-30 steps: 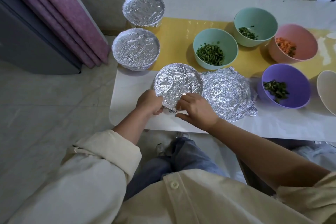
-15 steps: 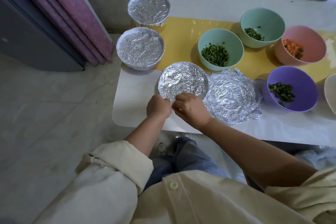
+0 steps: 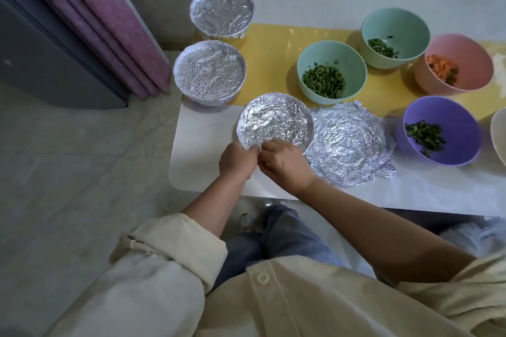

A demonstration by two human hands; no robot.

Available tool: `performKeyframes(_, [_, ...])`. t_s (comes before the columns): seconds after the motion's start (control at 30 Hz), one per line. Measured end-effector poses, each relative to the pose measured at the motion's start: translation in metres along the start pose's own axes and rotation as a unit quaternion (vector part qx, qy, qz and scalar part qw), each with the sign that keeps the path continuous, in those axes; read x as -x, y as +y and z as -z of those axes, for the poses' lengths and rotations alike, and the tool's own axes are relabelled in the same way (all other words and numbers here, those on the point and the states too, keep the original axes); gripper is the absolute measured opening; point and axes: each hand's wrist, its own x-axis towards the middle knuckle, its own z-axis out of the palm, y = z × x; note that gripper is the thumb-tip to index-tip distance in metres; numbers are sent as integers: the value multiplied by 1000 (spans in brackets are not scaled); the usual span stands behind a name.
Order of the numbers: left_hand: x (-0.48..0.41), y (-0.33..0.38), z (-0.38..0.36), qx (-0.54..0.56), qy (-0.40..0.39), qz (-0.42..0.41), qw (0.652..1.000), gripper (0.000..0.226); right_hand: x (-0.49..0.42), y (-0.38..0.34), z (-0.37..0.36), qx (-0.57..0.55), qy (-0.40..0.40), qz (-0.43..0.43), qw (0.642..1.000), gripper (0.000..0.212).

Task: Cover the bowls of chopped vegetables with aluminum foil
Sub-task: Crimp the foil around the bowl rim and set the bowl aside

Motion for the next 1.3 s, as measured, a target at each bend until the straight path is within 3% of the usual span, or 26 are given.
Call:
performKeyframes(0.1, [0, 4, 2, -43, -2, -3, 999, 46, 1, 0, -2, -4, 12, -2, 1000, 30])
performKeyframes(0.17, [0, 8, 6, -93, 5, -13, 996, 32, 0, -1, -5, -15, 14, -6, 1000, 33])
performKeyframes(0.3, [-8, 12, 16, -154, 20, -36, 987, 26, 2, 0, -2, -8, -21, -17, 1000, 22])
performKeyframes(0.37, [-12, 12, 21, -169, 18, -44, 984, 26, 8, 4, 3, -4, -43, -27, 999, 31])
performKeyframes(0.5, [-15, 11, 24, -148, 18, -40, 988, 26, 13, 7, 5, 4, -27, -5, 1000, 15])
performKeyframes(0.67, [-1, -2, 3, 0, 22, -7, 1000, 45, 10, 5, 2, 1, -18, -7, 1000, 25])
performKeyframes(0.77, [2, -9, -11, 44, -4, 24, 999, 41, 10, 3, 1, -12, -14, 0, 1000, 28])
performKeyframes(0.87, [0, -5, -9, 17, 1, 31, 999, 30, 8, 1, 0, -20, -11, -1, 1000, 29])
performKeyframes(1.3, [1, 8, 8, -64, 26, -10, 998, 32, 9, -5, -10, -41, -12, -32, 999, 24])
